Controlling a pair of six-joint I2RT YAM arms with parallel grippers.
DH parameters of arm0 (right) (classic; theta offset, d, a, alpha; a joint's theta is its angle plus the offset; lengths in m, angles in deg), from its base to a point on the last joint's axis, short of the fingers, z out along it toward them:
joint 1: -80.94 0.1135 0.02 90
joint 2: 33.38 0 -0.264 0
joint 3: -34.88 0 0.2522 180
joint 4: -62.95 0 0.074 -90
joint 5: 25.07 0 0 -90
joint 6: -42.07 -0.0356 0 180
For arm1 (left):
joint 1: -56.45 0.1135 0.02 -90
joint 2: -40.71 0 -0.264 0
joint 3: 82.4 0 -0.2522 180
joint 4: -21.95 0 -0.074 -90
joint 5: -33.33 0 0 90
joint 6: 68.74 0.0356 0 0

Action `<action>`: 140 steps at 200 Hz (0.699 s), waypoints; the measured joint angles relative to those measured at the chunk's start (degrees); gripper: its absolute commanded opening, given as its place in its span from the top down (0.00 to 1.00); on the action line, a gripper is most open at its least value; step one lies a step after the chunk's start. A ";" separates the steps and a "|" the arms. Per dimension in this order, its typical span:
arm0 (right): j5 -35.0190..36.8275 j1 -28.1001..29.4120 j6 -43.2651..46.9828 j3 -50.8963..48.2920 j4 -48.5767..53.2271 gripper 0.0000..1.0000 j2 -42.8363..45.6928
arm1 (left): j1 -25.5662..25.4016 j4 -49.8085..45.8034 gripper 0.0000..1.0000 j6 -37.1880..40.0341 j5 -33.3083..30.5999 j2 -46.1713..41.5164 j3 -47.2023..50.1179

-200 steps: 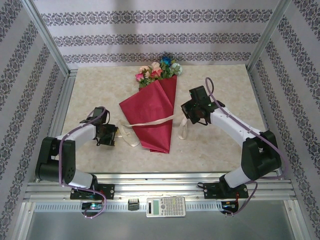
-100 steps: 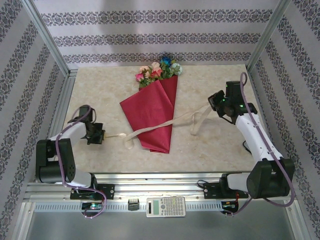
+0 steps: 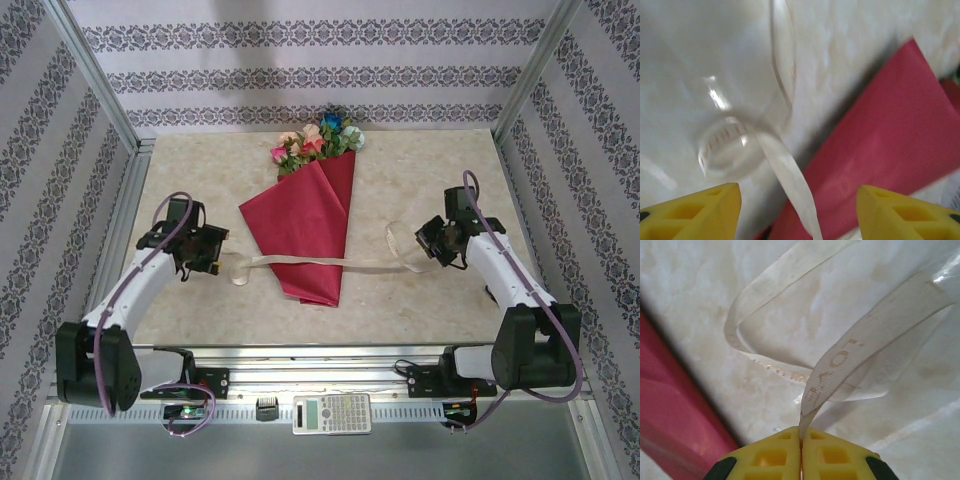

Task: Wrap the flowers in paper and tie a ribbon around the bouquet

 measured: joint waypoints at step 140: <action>-0.61 18.27 -13.57 -1.68 -4.66 0.54 0.81 | -13.75 -1.92 0.32 -16.17 -6.78 2.89 0.37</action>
